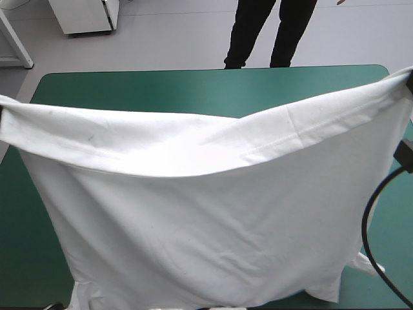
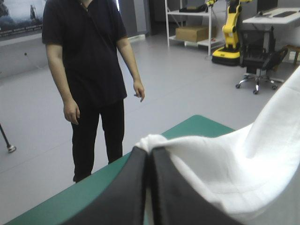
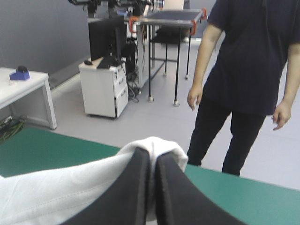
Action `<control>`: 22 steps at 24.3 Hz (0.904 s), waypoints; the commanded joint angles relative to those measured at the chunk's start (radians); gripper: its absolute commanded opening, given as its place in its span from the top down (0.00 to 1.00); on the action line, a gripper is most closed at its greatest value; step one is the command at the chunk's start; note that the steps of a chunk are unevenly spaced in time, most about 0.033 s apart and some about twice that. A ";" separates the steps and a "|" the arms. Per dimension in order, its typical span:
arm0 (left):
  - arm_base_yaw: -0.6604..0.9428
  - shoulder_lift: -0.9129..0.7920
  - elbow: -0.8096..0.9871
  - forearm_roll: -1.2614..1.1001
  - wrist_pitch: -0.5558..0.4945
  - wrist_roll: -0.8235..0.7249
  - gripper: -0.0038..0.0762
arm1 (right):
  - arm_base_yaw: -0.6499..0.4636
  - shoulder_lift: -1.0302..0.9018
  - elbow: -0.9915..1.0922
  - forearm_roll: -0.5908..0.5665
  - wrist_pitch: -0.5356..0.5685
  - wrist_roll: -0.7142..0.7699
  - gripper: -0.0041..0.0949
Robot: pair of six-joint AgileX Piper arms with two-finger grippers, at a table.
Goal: Fold the cloth
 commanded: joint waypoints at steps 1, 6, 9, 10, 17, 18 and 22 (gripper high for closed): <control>-0.006 0.027 -0.066 -0.034 -0.002 0.004 0.98 | 0.001 0.000 -0.084 0.022 -0.128 -0.011 0.97; -0.006 0.058 -0.093 -0.041 -0.116 0.056 0.98 | 0.001 0.002 -0.113 0.051 -0.226 -0.046 0.97; -0.006 0.106 -0.093 0.055 -0.249 0.082 0.98 | 0.001 0.040 -0.111 0.047 -0.331 -0.058 0.97; -0.006 0.125 -0.093 0.113 -0.292 0.082 0.98 | 0.001 0.057 -0.111 0.037 -0.363 -0.060 0.97; -0.006 0.315 -0.101 0.633 -0.683 -0.002 0.98 | 0.001 0.266 -0.118 0.036 -0.669 -0.091 0.98; -0.006 0.388 -0.141 0.806 -0.762 -0.075 0.98 | 0.001 0.342 -0.149 0.052 -0.743 -0.091 0.98; 0.113 0.633 -0.418 0.994 -0.965 -0.251 0.98 | 0.001 0.584 -0.390 0.095 -0.785 -0.093 0.98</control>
